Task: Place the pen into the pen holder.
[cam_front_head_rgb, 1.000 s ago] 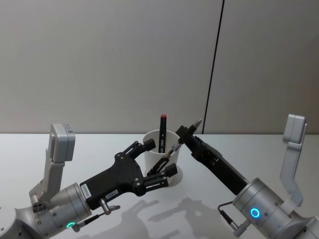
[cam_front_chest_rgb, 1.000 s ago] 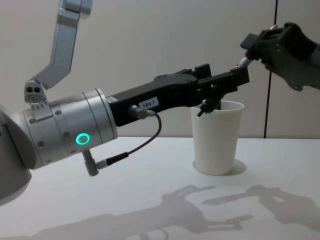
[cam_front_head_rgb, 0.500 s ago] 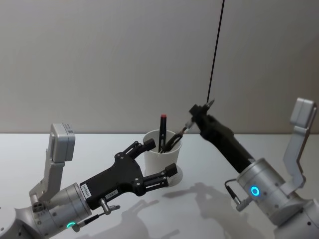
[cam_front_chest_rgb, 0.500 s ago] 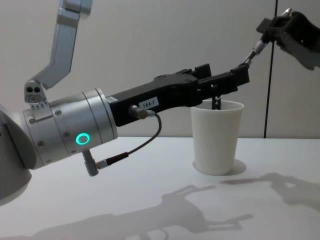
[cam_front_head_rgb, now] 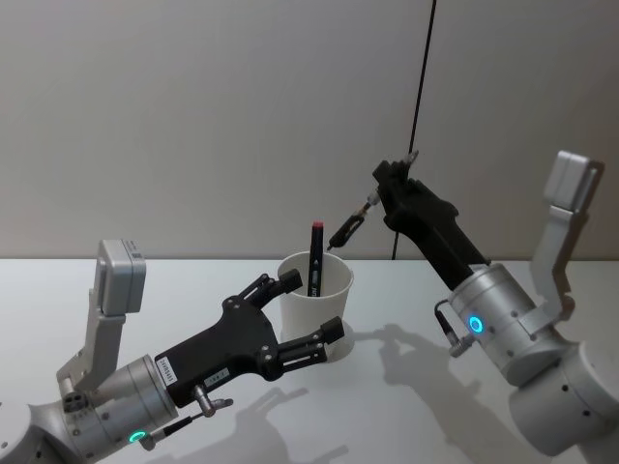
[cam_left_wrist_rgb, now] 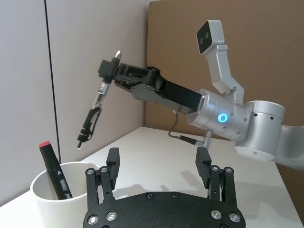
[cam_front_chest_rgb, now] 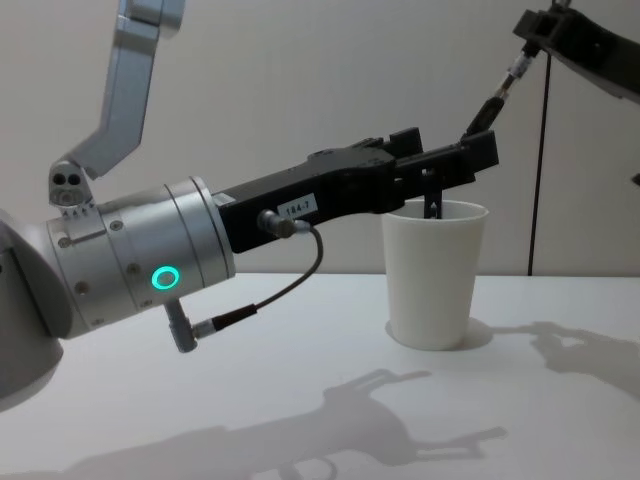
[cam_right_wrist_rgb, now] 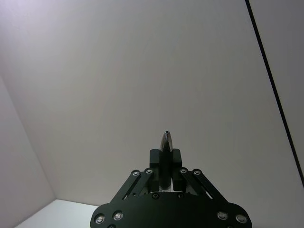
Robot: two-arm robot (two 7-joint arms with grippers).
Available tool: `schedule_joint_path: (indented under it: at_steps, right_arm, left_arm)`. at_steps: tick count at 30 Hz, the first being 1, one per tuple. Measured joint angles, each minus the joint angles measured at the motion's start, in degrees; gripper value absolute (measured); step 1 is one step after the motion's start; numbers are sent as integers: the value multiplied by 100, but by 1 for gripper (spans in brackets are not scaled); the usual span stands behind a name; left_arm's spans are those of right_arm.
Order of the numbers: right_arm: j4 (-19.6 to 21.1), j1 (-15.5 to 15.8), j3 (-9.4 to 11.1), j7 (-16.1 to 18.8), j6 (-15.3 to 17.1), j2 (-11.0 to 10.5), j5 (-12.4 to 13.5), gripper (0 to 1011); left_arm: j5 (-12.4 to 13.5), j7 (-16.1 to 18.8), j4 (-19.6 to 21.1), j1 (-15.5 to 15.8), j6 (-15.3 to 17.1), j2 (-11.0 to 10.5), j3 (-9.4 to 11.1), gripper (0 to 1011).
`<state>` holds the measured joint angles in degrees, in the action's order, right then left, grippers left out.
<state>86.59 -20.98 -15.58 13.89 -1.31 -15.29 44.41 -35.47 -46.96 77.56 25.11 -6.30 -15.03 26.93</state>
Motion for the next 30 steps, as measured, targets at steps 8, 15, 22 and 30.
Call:
schedule_joint_path:
  at_steps: [8,15,22,30]
  right_arm:
    - [-354,-289,-180,56,-219,20,-417,143]
    - [-574,-448,-326,166,-276,7,-696,143]
    - [-659,-502,-406,227,-272,-21,-846,143]
    - [-694,-508,-465,230,-180,-63,-1026,144]
  left_arm:
    - [0,0,0,0,0,0,0,1002]
    - [0,0,0,0,0,0,0,1002]
    - [0,0,0,0,0,0,0,1001]
    - [0,0,0,0,0,0,0,1001]
